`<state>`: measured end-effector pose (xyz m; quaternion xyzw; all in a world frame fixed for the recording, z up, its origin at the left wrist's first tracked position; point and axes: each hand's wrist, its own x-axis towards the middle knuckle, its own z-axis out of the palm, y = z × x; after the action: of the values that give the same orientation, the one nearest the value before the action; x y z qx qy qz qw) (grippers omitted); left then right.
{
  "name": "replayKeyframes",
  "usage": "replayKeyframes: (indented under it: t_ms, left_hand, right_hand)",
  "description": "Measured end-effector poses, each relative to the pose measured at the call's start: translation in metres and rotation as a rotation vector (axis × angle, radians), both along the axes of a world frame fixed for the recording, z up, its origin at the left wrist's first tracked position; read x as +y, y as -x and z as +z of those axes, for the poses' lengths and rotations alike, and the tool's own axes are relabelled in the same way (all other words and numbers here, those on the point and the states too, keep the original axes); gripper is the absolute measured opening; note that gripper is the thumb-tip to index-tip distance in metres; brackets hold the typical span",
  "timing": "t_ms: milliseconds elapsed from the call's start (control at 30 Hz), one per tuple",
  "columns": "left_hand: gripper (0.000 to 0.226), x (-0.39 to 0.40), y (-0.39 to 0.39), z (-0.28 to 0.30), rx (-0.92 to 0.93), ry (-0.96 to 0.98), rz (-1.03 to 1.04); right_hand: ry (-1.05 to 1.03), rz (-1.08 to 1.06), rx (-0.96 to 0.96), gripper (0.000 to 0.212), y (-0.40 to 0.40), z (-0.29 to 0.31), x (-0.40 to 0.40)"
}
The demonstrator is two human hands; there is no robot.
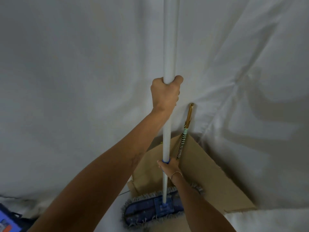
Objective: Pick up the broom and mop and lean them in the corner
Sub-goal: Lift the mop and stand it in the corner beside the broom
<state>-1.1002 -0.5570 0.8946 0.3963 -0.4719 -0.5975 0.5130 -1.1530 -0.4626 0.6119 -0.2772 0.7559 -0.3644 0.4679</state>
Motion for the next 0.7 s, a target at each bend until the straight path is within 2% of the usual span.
replayKeyframes:
  t_ms: [300,400,500,700]
  left_hand:
    - [0.039,-0.036,0.039,-0.046,-0.043,-0.019,0.066]
    - [0.035,-0.044,0.040,-0.059,-0.068,-0.015,0.067]
    - [0.032,-0.051,0.038,-0.076,-0.090,-0.026,0.080]
    - [0.031,-0.071,0.036,-0.098,-0.120,-0.029,0.112]
  right_hand:
    - [-0.119,0.088,-0.013,0.019,0.034,-0.046,-0.041]
    - [-0.123,0.102,-0.056,0.020,0.034,-0.059,-0.050]
    - [-0.129,0.101,-0.052,0.014,0.032,-0.076,-0.057]
    - [-0.118,0.130,-0.030,0.015,0.032,-0.097,-0.069]
